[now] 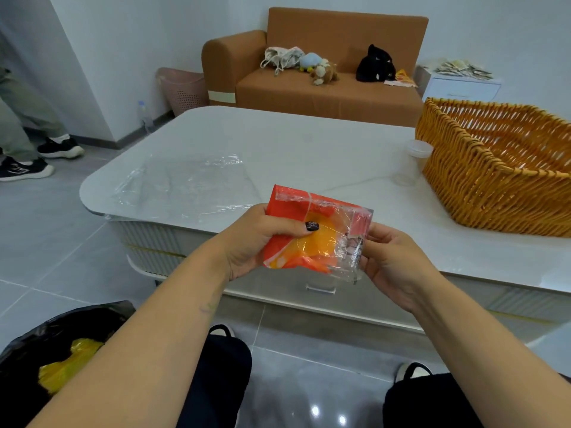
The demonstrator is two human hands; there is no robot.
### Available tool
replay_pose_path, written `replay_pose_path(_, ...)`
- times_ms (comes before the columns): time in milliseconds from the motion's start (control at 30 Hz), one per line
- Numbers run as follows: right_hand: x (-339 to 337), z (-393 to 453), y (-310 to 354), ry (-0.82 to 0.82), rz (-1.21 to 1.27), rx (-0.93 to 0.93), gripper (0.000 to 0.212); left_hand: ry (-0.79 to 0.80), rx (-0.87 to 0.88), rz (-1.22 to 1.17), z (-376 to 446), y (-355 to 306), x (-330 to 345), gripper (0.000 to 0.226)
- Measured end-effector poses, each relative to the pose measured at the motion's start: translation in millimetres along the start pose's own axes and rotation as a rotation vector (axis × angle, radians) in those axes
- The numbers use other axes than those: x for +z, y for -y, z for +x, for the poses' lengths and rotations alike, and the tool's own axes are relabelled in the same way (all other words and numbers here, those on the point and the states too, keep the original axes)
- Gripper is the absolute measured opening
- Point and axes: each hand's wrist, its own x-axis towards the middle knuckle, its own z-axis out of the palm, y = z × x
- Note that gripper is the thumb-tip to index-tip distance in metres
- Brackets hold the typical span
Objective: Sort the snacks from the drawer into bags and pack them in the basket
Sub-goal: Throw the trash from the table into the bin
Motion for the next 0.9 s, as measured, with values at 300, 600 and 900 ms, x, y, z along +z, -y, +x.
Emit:
replay_pose_path(300,33,-18,9,0.025,0.157,0.063,0.014,-0.287,0.072,-0.05,-24,-5,-19,0.044)
replay_pose_path(600,145,-17,-17,0.017,-0.164,0.127,0.017,-0.779,0.169,-0.087,-91,10,-94,0.012)
replay_pose_path(900,250,-24,-139,0.268,-0.222,0.624,0.02,-1.208,-0.146,0.212,-204,92,-194,0.016)
